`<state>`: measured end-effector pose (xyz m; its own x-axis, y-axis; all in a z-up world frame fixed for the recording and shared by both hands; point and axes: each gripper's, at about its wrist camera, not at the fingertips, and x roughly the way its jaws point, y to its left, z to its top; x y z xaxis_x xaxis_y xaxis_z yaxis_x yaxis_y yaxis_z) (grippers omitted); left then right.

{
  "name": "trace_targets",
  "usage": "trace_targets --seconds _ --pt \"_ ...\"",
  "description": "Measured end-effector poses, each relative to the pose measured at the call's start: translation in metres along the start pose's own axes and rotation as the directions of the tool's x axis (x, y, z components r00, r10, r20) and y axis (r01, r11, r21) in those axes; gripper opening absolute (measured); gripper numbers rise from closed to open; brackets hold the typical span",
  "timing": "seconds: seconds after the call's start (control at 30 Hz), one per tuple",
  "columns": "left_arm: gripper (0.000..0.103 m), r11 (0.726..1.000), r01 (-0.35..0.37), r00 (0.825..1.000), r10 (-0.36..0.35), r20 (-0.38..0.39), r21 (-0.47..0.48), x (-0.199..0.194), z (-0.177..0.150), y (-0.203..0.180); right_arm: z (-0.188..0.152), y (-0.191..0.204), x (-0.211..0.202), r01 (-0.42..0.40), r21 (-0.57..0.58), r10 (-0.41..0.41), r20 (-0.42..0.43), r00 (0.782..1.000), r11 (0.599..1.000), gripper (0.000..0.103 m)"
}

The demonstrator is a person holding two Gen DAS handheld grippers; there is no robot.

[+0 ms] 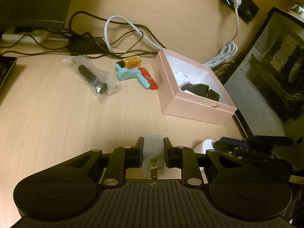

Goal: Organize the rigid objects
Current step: 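Lift the plug and jar and carry both tools over the pink box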

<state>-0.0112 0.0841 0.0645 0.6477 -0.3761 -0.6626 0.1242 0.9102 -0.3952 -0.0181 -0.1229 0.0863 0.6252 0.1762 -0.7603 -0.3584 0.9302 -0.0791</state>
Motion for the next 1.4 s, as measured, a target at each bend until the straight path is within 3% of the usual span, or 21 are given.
trace_targets --seconds 0.07,0.1,0.13,0.2,0.5,0.67,0.87,0.9,0.93,1.0,1.23,1.4 --pt "0.024 1.000 -0.005 1.000 0.005 -0.004 -0.001 0.000 0.000 0.001 -0.005 -0.002 -0.004 -0.013 0.010 0.013 0.009 1.000 1.000 0.016" --pt "0.024 1.000 -0.008 1.000 0.008 -0.005 -0.002 0.000 0.000 0.001 -0.008 -0.002 -0.006 -0.017 0.011 0.017 0.013 1.000 1.000 0.029" --pt "0.024 1.000 -0.008 1.000 0.008 -0.005 -0.003 0.000 0.000 0.001 -0.011 -0.003 -0.008 -0.018 0.013 0.018 0.016 1.000 1.000 0.052" --pt "0.024 1.000 -0.007 1.000 0.007 0.001 -0.006 -0.002 0.000 0.001 -0.020 -0.006 -0.014 -0.003 0.025 0.002 0.032 0.999 1.000 0.075" --pt "0.024 1.000 -0.003 1.000 0.003 -0.013 0.011 -0.001 -0.003 -0.007 -0.045 -0.018 -0.010 0.010 0.085 -0.010 0.008 1.000 0.996 0.076" --pt "0.024 1.000 -0.014 1.000 0.014 -0.023 0.010 -0.002 -0.006 -0.004 -0.035 0.000 -0.007 -0.086 0.057 0.083 0.050 0.995 0.995 0.076" --pt "0.024 0.999 -0.017 0.997 0.020 -0.076 0.038 0.005 -0.014 -0.002 -0.020 0.019 0.018 -0.083 0.033 0.082 0.018 0.996 0.996 0.075" --pt "0.024 0.999 -0.014 0.996 0.019 -0.086 0.050 0.007 -0.016 -0.003 -0.018 0.020 0.021 -0.074 0.032 0.074 0.012 0.997 0.997 0.069" --pt "0.024 0.998 -0.010 0.995 0.016 -0.096 0.061 0.008 -0.018 -0.004 -0.017 0.021 0.022 -0.069 0.027 0.069 0.010 0.998 0.997 0.056" --pt "0.024 0.996 0.003 0.993 0.008 -0.119 0.089 0.010 -0.022 -0.008 -0.014 0.021 0.021 -0.060 0.008 0.060 -0.003 0.998 0.998 0.055" --pt "0.024 0.981 0.058 0.991 -0.035 -0.127 0.183 0.015 -0.017 -0.028 -0.012 0.004 -0.022 -0.019 0.038 0.017 0.036 0.999 0.999 0.054" --pt "0.024 0.969 0.108 0.992 -0.089 -0.094 0.223 0.026 0.020 -0.051 -0.003 -0.019 -0.061 0.042 0.097 -0.051 0.095 0.994 0.994 0.054"
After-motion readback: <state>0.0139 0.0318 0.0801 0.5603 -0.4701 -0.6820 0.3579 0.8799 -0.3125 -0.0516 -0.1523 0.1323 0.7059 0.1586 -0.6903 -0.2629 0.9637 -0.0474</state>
